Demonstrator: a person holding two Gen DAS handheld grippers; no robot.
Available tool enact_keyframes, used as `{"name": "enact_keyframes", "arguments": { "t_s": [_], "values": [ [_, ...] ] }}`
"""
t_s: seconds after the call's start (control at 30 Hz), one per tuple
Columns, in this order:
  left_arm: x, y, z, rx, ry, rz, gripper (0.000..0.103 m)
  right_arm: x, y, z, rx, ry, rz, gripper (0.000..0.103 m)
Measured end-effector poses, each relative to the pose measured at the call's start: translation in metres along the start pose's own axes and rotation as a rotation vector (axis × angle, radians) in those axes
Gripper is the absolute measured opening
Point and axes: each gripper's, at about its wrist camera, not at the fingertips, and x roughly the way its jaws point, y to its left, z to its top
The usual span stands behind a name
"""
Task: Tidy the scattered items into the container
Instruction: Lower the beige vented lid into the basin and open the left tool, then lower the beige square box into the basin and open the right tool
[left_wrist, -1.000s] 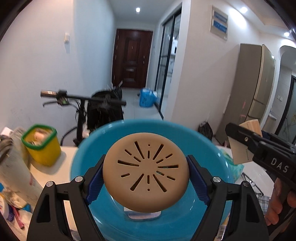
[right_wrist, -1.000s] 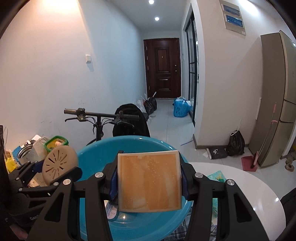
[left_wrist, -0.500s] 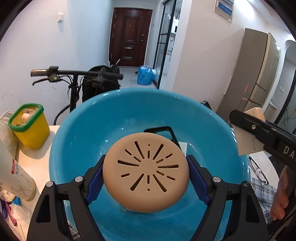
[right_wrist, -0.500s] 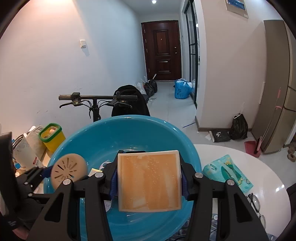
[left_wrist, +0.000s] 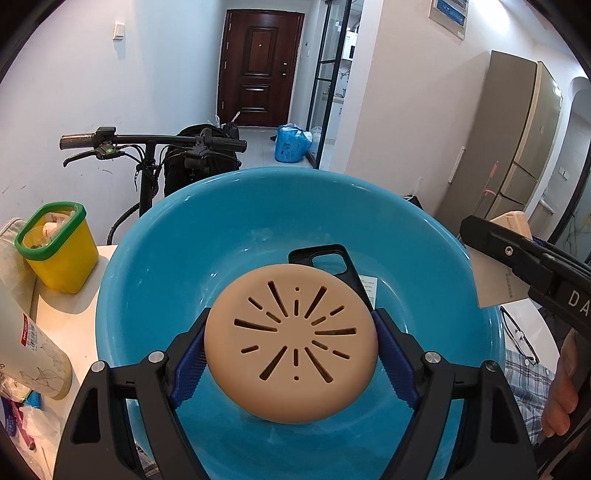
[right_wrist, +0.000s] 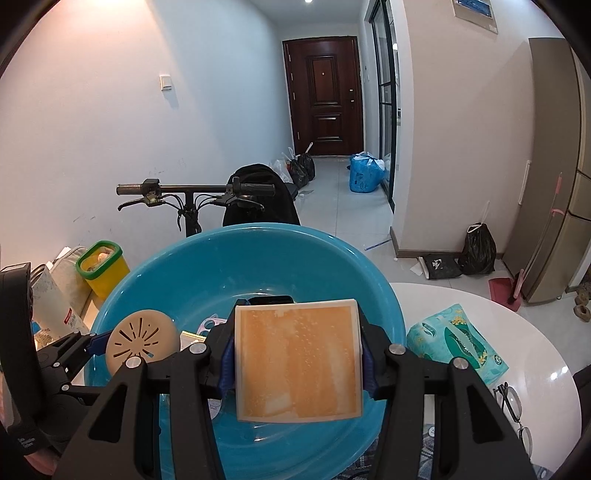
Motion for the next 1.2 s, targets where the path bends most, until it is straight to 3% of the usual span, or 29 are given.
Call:
{"name": "enact_keyframes", "arguments": {
  "t_s": [0.3,0.8,1.2],
  "values": [
    [0.001,0.001,0.000,-0.001,0.001,0.010,0.084,0.001,0.000,-0.001,0.000,0.003,0.000,0.050],
    [-0.020,0.012,0.007,-0.015,-0.080,0.073,0.088,0.011,0.000,-0.007,0.019,0.036,0.028,0.050],
    [-0.040,0.023,0.016,-0.051,-0.129,0.103,0.088,0.030,0.031,-0.022,-0.045,0.105,0.069,0.050]
  ]
}}
